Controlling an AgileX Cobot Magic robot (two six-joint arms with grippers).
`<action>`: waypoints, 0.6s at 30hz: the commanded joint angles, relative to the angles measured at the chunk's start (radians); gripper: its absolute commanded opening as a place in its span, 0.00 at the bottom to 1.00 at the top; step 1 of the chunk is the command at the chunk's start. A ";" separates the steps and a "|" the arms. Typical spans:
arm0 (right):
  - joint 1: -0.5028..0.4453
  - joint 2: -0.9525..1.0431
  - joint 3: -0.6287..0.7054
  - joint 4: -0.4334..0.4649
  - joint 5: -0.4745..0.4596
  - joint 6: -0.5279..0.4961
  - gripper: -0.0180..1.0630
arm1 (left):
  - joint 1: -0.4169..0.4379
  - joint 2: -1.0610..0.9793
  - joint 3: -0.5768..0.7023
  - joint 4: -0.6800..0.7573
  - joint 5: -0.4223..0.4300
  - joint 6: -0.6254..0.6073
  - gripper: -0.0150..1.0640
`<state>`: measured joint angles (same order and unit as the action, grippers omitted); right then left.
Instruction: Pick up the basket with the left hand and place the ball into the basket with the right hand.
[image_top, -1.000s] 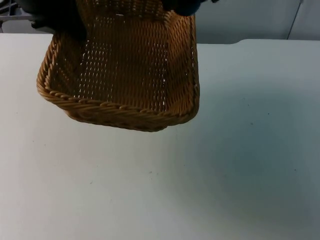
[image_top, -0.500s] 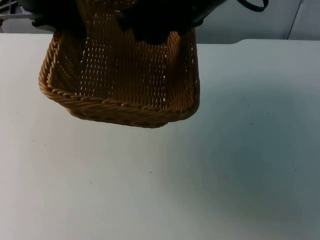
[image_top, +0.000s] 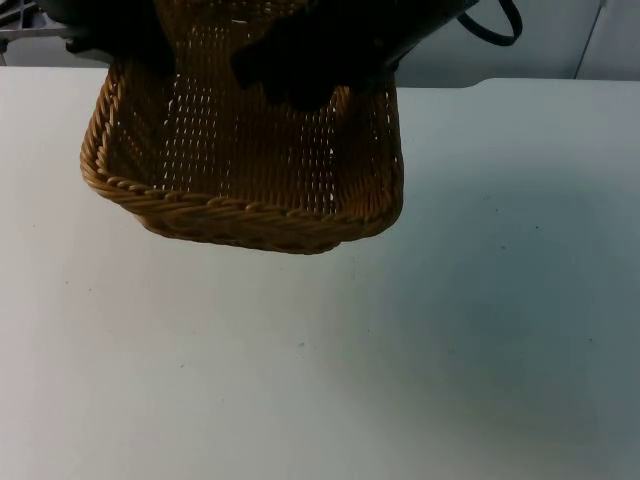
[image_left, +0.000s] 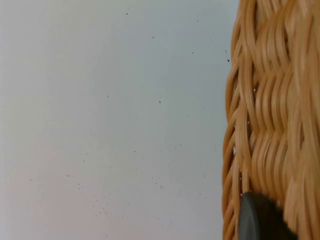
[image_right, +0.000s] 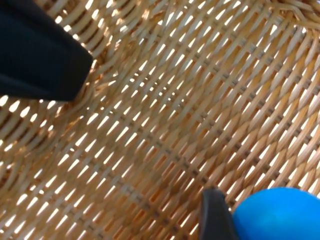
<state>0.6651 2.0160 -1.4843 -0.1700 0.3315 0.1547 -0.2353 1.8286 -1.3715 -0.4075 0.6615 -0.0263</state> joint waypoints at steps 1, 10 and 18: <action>0.006 0.001 -0.008 -0.010 -0.014 -0.005 0.13 | -0.007 -0.009 -0.001 -0.031 -0.021 -0.003 0.01; 0.006 0.001 -0.008 -0.010 -0.018 -0.059 0.74 | -0.007 -0.009 -0.001 -0.031 -0.021 0.001 0.01; 0.006 -0.005 -0.008 -0.008 -0.021 -0.078 0.99 | -0.005 0.006 -0.001 -0.027 -0.021 0.001 0.01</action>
<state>0.6651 2.0166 -1.4843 -0.1700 0.3179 0.0936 -0.2353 1.8366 -1.3715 -0.4121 0.6576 -0.0243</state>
